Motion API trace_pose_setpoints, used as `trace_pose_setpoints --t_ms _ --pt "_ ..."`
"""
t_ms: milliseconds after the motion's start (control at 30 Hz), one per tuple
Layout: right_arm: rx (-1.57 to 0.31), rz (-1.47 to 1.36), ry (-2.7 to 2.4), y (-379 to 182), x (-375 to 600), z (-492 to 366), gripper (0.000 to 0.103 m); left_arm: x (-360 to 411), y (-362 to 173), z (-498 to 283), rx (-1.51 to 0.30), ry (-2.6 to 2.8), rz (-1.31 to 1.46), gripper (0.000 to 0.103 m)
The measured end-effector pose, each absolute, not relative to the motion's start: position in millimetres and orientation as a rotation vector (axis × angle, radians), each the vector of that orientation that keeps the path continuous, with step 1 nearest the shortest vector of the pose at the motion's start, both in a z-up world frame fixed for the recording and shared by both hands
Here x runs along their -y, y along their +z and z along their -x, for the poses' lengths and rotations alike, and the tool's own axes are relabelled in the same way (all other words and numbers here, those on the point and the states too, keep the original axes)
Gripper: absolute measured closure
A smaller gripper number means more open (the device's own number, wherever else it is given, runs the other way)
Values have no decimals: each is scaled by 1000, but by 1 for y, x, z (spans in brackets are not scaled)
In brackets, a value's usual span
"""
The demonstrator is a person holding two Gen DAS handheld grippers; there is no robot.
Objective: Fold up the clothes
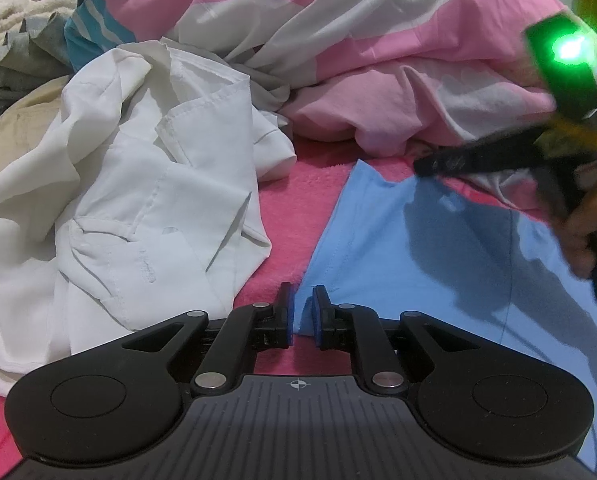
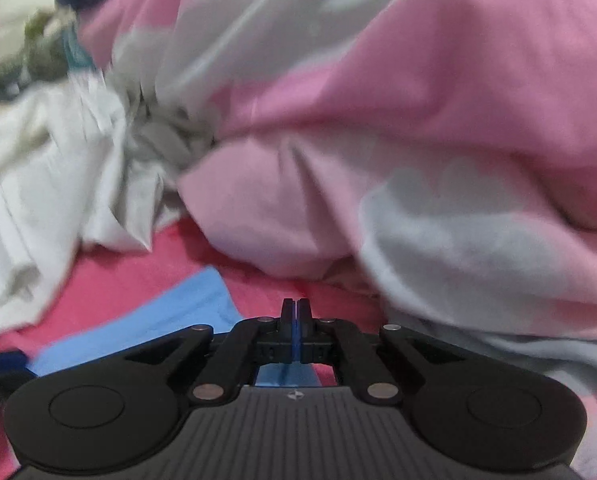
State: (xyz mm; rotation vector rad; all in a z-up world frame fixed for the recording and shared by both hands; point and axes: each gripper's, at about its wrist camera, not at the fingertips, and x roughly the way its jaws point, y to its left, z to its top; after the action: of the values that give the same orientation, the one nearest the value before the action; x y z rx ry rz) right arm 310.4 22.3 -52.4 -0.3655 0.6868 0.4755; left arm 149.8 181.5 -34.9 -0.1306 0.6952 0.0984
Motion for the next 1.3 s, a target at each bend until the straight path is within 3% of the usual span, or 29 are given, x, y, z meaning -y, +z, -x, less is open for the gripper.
trace_pose_setpoints --t_ms 133,300,367,400,433,600,700,1033,1200,1267,1300 --pt "-686 404 382 -66 -29 -316 103 -180 -35 -149 -691 101 119 91" --pt "-698 262 422 -37 -12 -315 100 -180 -35 -149 -692 106 125 91" --pt "-711 193 495 -28 -10 -315 87 -179 -35 -149 -691 111 125 91" --pt "-724 165 518 -27 -11 -317 71 -179 -36 -149 -691 113 125 91" --pt "-736 147 529 -28 -15 -319 62 -179 -36 -148 -690 113 124 91" --pt "-808 186 562 -52 -44 -333 66 -179 -37 -148 -687 113 124 90" --pt "-789 217 560 -55 -53 -336 102 -179 -37 -148 -685 112 124 90" --pt "-707 187 557 -67 -65 -348 102 -173 -38 -147 -673 135 85 90" --pt "-781 169 496 -38 -42 -349 101 -173 -38 -147 -671 136 83 90" --pt "-737 147 467 -15 -12 -333 95 -173 -38 -145 -667 139 81 89" --pt "-712 137 446 -2 5 -324 87 -172 -38 -145 -664 141 77 89"
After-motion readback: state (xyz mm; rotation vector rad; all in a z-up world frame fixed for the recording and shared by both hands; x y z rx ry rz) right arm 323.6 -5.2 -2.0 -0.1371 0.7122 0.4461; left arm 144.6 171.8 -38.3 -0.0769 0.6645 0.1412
